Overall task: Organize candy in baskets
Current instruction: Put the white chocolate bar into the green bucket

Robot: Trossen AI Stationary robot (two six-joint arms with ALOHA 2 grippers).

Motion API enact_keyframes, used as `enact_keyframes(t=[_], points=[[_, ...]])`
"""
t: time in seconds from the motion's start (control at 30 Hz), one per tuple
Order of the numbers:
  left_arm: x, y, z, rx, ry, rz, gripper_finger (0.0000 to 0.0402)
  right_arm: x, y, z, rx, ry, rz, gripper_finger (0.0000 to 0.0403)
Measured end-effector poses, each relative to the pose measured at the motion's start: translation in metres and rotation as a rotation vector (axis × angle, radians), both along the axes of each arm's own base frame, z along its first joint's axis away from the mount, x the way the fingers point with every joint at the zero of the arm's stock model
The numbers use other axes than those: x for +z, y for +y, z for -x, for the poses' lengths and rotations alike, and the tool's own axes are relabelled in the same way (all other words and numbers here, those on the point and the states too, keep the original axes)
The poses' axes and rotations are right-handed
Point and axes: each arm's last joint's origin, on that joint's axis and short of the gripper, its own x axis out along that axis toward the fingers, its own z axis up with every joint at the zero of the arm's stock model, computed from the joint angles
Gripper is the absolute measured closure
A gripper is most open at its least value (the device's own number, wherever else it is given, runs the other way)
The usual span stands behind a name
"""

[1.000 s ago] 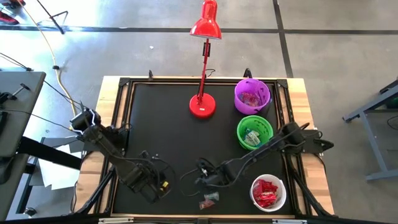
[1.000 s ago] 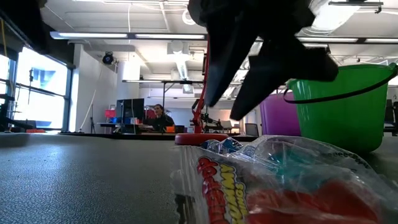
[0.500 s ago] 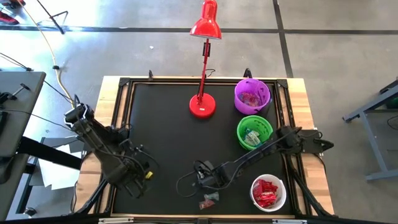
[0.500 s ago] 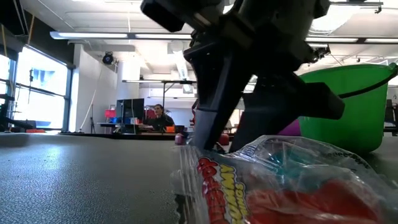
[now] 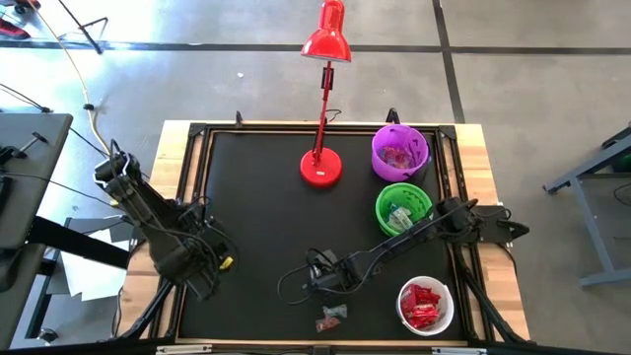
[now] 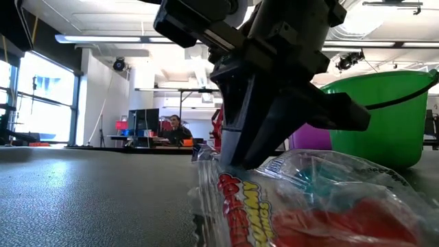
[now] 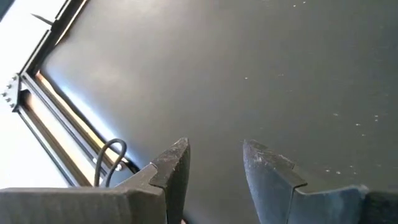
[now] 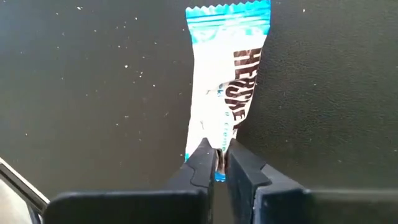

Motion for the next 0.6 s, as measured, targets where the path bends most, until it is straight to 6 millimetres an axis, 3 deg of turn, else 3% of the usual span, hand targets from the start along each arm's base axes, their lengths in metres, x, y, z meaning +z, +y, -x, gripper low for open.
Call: enact_keyframes(t=[0.27,0.6], points=[[0.002,0.014,0.011,-0.019,-0.031,-0.01,0.0266,0.023,-0.009,0.007,0.002,0.012,0.007,0.0399],[0.008,0.028,0.017,-0.249,-0.066,-0.197,0.0266,0.098,-0.042,0.037,0.002,-0.038,0.176,0.04]])
